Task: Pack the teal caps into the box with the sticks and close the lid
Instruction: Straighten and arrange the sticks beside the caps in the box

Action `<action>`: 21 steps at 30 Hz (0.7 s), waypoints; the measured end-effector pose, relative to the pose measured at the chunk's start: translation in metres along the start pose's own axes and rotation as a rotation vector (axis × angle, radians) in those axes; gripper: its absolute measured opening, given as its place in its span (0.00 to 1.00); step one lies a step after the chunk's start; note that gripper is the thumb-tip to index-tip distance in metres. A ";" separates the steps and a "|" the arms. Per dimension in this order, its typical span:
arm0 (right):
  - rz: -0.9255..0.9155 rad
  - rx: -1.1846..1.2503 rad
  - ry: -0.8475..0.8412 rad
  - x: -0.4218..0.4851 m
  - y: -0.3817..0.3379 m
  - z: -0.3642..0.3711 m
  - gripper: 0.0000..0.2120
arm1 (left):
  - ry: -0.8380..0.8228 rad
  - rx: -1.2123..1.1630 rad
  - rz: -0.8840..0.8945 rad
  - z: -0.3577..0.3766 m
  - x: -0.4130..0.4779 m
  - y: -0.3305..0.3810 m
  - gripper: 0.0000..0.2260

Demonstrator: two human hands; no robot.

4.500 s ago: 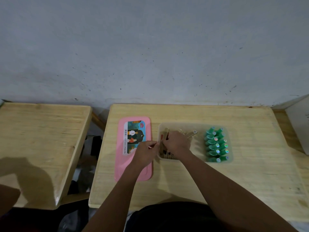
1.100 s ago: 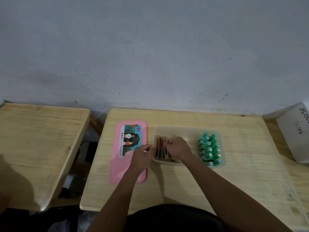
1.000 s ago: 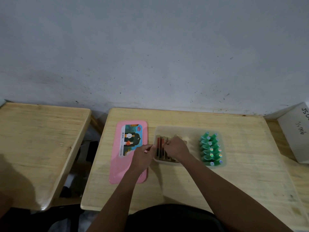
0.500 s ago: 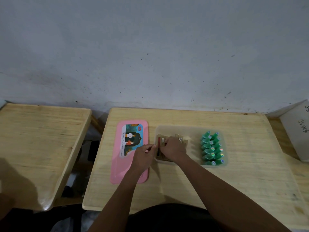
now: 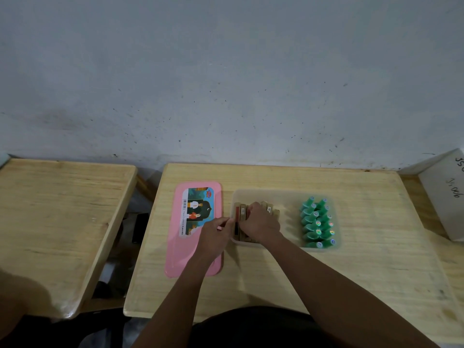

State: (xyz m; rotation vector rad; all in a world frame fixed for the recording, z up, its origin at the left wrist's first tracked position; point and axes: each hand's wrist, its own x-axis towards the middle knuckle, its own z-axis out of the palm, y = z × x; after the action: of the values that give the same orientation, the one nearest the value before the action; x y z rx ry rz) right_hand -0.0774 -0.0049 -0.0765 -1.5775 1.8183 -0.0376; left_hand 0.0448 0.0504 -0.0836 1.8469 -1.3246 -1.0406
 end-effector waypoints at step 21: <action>0.008 0.001 -0.046 0.009 0.003 0.004 0.10 | -0.006 0.027 -0.002 -0.001 0.000 0.001 0.11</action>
State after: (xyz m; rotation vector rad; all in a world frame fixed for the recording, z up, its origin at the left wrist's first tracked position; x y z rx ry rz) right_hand -0.0775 -0.0103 -0.0853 -1.5579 1.7889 0.0017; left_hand 0.0452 0.0500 -0.0819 1.8662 -1.3465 -1.0347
